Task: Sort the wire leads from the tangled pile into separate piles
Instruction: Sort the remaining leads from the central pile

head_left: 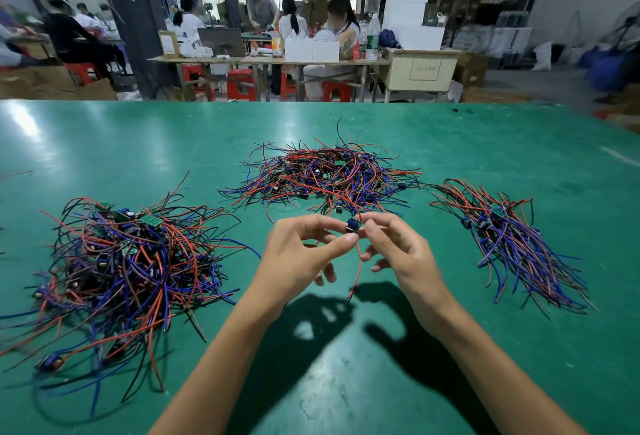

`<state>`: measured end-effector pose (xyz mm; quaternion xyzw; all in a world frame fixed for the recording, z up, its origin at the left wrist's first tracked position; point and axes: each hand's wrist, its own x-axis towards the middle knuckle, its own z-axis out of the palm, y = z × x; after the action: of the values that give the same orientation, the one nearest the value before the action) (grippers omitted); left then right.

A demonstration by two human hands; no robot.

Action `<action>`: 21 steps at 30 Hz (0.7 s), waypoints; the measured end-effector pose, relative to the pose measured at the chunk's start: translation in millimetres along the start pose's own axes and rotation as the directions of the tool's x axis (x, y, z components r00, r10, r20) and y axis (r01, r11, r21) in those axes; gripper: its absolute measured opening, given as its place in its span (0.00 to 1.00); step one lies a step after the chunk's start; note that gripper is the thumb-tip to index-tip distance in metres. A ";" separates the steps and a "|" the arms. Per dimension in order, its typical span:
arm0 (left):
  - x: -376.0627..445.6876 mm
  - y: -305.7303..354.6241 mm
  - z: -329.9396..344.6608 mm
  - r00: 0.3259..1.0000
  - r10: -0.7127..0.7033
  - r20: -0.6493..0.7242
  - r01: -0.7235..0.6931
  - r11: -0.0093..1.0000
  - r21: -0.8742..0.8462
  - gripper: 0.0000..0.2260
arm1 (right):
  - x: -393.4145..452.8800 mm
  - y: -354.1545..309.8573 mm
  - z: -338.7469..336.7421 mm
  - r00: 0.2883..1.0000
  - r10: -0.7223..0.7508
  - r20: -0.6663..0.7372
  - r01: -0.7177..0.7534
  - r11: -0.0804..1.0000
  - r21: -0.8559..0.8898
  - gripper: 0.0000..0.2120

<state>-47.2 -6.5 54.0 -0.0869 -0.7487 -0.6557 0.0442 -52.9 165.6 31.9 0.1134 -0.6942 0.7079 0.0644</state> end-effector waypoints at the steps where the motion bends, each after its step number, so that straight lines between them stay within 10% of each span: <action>1: 0.2 -0.9 -0.5 1.000 0.028 -0.014 -0.027 0.997 0.076 0.07 | -0.7 -0.1 -0.5 1.000 -0.018 0.001 0.018 1.000 0.000 0.10; 6: 2.2 -5.2 1.7 0.991 0.132 -0.016 -0.123 0.951 0.283 0.06 | -1.3 5.9 -2.1 0.996 -0.029 -0.086 0.030 1.000 0.008 0.03; 14: 6.5 -11.6 0.6 0.999 0.033 -0.021 -0.029 0.986 0.165 0.07 | 0.0 10.7 3.0 0.984 0.133 -0.118 -0.117 0.984 0.131 0.08; 18: 6.2 2.3 -14.3 0.995 -0.088 -0.039 0.079 0.979 -0.189 0.08 | 2.8 12.7 0.1 0.988 0.132 -0.076 -0.127 0.989 0.077 0.08; 21: 13.1 11.6 -45.3 0.972 -0.216 -0.090 0.093 0.712 -0.696 0.11 | 3.3 21.6 -0.3 0.991 0.107 -0.086 -0.114 0.990 -0.079 0.03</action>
<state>-60.0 -48.9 73.9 0.0205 -0.4509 -0.8922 0.0154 -61.5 165.0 11.8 0.0430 -0.7252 0.6847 0.0578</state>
